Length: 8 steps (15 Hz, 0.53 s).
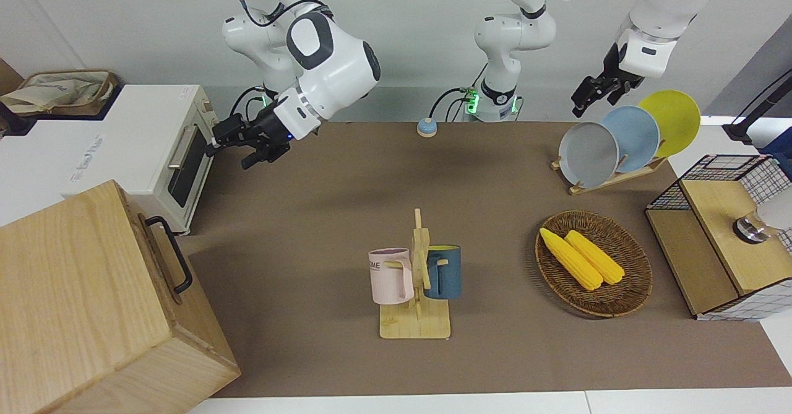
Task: Slide drawer open with right arm
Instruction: 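Move the right gripper toward the black drawer handle of the wooden cabinet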
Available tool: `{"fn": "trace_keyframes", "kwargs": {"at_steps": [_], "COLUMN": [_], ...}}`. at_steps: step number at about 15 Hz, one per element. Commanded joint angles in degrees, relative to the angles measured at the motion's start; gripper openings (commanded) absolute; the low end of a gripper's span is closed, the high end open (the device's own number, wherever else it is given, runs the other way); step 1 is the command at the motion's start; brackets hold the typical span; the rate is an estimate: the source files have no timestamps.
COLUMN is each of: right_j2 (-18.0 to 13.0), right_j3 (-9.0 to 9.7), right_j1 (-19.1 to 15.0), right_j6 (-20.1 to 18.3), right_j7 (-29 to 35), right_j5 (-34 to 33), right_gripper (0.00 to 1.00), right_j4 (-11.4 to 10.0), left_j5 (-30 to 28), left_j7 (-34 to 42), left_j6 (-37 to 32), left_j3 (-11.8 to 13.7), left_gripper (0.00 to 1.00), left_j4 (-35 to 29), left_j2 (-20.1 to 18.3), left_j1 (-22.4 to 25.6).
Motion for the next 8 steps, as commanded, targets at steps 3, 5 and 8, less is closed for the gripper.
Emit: {"fn": "trace_keyframes", "kwargs": {"at_steps": [3, 5, 8], "right_j2": [5.29, 6.44, 7.06], "right_j3": [-0.17, -0.70, -1.31], "right_j1": [1.30, 0.95, -0.02], "right_j6": [1.60, 3.53, 7.05], "right_j7": [1.56, 2.00, 2.79], "right_j5": [-10.63, -12.48, -15.39], "right_gripper": [0.987, 0.985, 0.985], "right_j4": [-0.08, 0.10, 0.10], "left_j5": [-0.21, -0.21, -0.21], "left_j7": [0.64, 0.55, 0.55], "left_j6": [-0.12, -0.12, -0.12], "left_j3": [0.29, 0.29, 0.29], "left_gripper": [0.99, 0.99, 0.99], "left_j4": [0.02, 0.02, 0.02], "left_j2": [-0.49, -0.49, -0.49], "left_j1": [-0.24, -0.24, -0.24]}}
